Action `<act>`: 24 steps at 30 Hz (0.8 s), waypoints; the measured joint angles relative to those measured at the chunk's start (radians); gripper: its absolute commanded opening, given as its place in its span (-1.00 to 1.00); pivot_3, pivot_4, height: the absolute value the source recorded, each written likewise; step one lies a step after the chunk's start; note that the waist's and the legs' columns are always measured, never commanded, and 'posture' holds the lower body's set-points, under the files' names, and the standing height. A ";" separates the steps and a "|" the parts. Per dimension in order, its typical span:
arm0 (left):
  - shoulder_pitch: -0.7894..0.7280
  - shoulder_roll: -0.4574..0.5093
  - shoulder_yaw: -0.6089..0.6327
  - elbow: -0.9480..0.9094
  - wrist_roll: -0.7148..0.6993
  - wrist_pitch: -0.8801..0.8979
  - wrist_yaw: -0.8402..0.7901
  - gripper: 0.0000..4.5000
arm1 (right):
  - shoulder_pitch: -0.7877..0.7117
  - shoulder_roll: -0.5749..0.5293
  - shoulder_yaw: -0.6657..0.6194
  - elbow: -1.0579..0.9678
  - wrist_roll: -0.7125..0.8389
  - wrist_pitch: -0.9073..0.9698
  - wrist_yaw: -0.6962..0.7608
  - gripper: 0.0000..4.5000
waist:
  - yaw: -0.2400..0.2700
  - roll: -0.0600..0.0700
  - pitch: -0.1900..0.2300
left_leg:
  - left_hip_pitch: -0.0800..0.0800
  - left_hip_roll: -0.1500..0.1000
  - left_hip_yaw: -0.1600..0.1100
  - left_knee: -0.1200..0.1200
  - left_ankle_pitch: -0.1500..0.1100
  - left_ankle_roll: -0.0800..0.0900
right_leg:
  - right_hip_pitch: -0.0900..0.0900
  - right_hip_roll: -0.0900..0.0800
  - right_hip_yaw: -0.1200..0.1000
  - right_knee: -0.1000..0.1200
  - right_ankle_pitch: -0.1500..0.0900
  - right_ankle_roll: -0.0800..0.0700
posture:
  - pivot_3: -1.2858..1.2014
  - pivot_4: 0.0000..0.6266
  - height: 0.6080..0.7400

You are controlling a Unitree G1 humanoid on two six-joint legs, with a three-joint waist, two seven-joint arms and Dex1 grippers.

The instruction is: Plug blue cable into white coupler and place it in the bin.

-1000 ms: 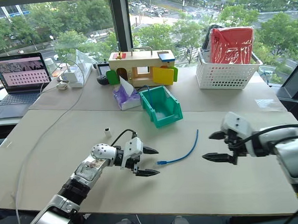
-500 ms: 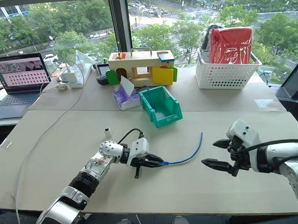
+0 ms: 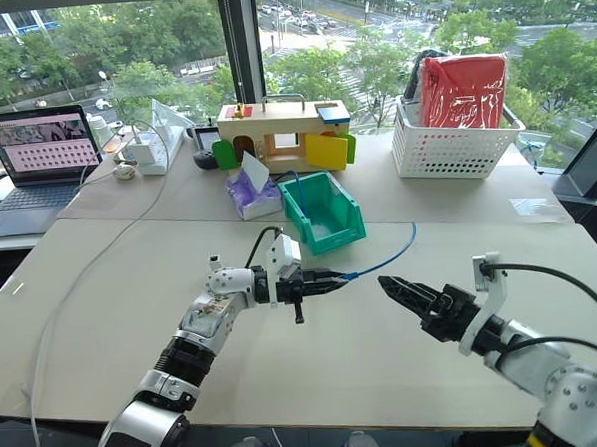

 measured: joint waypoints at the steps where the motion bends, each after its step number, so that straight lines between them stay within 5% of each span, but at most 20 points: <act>1: 0.003 -0.002 -0.004 -0.016 0.000 0.005 0.005 -0.98 | 0.024 0.046 0.030 -0.001 0.057 -0.026 -0.085 1.00 | -0.002 0.002 0.000 | -0.001 0.000 0.000 0.000 0.000 0.000 | -0.001 0.000 0.000 0.000 0.000 0.000 | 0.03 -0.52 0.68; 9: 0.092 0.029 -0.091 -0.122 0.005 0.063 -0.013 -0.98 | 0.104 0.105 0.249 -0.113 0.314 -0.347 -0.482 1.00 | -0.029 0.003 0.000 | 0.001 -0.001 -0.001 0.000 0.000 0.000 | 0.001 0.000 0.002 0.000 -0.004 0.006 | 0.03 -0.52 0.68; 19: 0.094 0.044 -0.114 -0.153 0.007 0.067 -0.012 -0.98 | 0.155 -0.040 0.407 -0.147 0.373 -0.556 -0.535 1.00 | -0.029 0.003 0.000 | 0.001 -0.001 -0.001 0.000 0.000 0.000 | 0.002 0.000 0.002 -0.001 -0.004 0.006 | 0.03 -0.52 0.68; 24: 0.094 0.049 -0.125 -0.152 0.017 0.066 -0.012 -0.98 | 0.181 -0.112 0.454 -0.156 0.375 -0.620 -0.532 0.40 | -0.028 0.003 0.000 | 0.001 -0.001 -0.001 0.000 0.000 0.000 | 0.002 0.000 0.002 -0.001 -0.004 0.006 | 0.03 -0.52 0.68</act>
